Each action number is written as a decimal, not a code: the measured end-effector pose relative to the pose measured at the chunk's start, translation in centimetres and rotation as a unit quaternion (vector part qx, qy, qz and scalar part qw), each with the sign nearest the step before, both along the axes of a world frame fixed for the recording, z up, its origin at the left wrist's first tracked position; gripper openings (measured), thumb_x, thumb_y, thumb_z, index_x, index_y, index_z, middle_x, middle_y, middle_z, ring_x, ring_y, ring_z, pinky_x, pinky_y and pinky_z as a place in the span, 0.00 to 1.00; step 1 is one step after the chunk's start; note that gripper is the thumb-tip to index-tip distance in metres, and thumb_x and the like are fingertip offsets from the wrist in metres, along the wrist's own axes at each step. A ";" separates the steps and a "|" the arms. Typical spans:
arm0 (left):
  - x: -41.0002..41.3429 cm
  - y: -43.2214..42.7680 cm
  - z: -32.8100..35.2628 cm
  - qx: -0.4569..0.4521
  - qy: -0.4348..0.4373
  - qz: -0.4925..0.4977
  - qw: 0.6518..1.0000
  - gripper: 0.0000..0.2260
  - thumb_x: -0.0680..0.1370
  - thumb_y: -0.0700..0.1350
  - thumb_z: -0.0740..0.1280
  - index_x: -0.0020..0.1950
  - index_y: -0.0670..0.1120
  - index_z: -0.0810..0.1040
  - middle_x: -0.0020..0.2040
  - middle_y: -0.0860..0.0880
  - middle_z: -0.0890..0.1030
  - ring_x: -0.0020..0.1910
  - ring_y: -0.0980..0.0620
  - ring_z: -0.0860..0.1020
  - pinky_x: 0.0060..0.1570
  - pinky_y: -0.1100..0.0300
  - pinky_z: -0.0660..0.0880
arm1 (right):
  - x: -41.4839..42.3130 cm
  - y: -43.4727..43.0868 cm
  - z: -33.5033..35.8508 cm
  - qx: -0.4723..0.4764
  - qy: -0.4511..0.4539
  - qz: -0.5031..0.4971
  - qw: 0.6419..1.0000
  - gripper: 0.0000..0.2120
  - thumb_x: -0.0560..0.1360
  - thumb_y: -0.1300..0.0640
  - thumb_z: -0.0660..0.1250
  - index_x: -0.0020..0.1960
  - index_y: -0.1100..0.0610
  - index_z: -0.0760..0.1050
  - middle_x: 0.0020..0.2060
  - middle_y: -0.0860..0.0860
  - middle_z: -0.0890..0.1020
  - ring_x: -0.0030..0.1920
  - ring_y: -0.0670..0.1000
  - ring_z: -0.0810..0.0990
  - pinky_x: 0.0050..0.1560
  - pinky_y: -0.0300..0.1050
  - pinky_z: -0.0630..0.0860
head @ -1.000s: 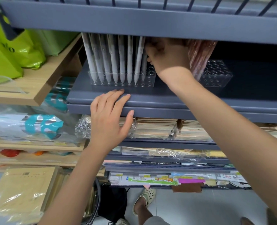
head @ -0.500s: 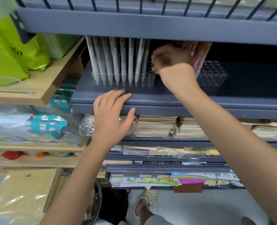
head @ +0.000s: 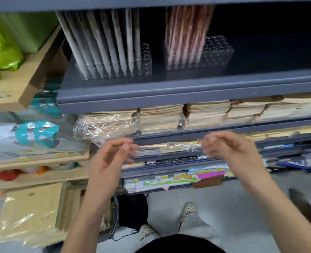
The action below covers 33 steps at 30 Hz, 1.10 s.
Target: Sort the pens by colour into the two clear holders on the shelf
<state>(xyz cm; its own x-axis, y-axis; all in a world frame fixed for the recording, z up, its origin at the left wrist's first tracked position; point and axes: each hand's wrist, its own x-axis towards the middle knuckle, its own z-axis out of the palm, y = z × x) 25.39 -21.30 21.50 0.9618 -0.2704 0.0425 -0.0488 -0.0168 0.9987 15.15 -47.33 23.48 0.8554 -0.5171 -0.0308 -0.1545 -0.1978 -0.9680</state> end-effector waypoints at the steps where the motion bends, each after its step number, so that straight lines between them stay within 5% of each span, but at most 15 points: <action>1: -0.8 0.0 -2.1 0.019 0.042 -0.003 0.999 0.06 0.81 0.44 0.66 0.52 0.49 0.82 0.48 0.47 0.86 0.45 0.47 0.84 0.44 0.59 0.81 | -1.8 -0.5 -3.2 0.030 0.036 -0.031 0.998 0.05 0.78 0.60 0.67 0.46 0.55 0.82 0.39 0.51 0.86 0.35 0.47 0.84 0.35 0.34 0.79; 8: -6.6 -1.4 -18.7 0.183 0.328 -0.031 0.926 0.08 0.83 0.36 0.62 0.55 0.33 0.78 0.45 0.36 0.84 0.33 0.48 0.81 0.32 0.61 0.78 | -16.6 -2.8 -20.9 0.178 0.288 -0.219 0.915 0.06 0.77 0.71 0.63 0.49 0.71 0.78 0.34 0.60 0.80 0.25 0.46 0.77 0.26 0.35 0.73; 12: -10.6 -2.6 -24.5 0.291 0.414 -0.082 0.858 0.08 0.83 0.38 0.63 0.55 0.34 0.78 0.39 0.41 0.83 0.29 0.49 0.80 0.27 0.59 0.76 | -23.8 -4.4 -23.1 0.179 0.382 -0.180 0.888 0.08 0.77 0.68 0.64 0.44 0.63 0.82 0.43 0.65 0.83 0.38 0.58 0.80 0.38 0.45 0.75; 15: -13.6 -4.3 -25.8 0.345 0.441 -0.123 0.819 0.06 0.81 0.39 0.65 0.52 0.36 0.78 0.39 0.41 0.83 0.30 0.47 0.79 0.27 0.62 0.72 | -28.2 -6.9 -23.4 0.180 0.411 -0.134 0.883 0.08 0.77 0.65 0.65 0.46 0.60 0.83 0.45 0.58 0.84 0.48 0.61 0.82 0.46 0.50 0.77; 20: -17.8 -10.8 -25.4 0.356 0.440 -0.131 0.814 0.05 0.82 0.37 0.63 0.51 0.36 0.77 0.40 0.40 0.81 0.31 0.45 0.77 0.27 0.63 0.71 | -34.0 -13.3 -23.6 0.165 0.412 -0.127 0.887 0.05 0.76 0.64 0.68 0.47 0.59 0.83 0.44 0.55 0.85 0.48 0.56 0.83 0.54 0.50 0.77; 27: -22.7 -23.0 -23.0 0.335 0.398 -0.129 0.844 0.06 0.81 0.37 0.65 0.49 0.36 0.80 0.38 0.41 0.84 0.30 0.46 0.80 0.28 0.61 0.76 | -39.8 -24.7 -22.6 0.139 0.414 -0.080 0.896 0.07 0.76 0.63 0.67 0.42 0.54 0.81 0.40 0.52 0.86 0.39 0.52 0.85 0.45 0.44 0.78; 33: -22.3 -33.6 -17.0 0.306 0.281 -0.183 0.891 0.09 0.83 0.39 0.62 0.51 0.43 0.81 0.46 0.44 0.86 0.41 0.46 0.84 0.43 0.54 0.79 | -39.1 -34.1 -18.8 0.119 0.328 -0.108 0.931 0.08 0.76 0.62 0.68 0.43 0.52 0.82 0.39 0.49 0.86 0.37 0.48 0.85 0.41 0.41 0.80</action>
<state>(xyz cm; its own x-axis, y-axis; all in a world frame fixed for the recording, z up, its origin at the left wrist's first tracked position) 3.10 -54.87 4.51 0.6274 -0.3773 -0.6812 0.3415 -0.6528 0.6761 -23.98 -81.48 4.72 0.4895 -0.5872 -0.6447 -0.7385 0.1140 -0.6646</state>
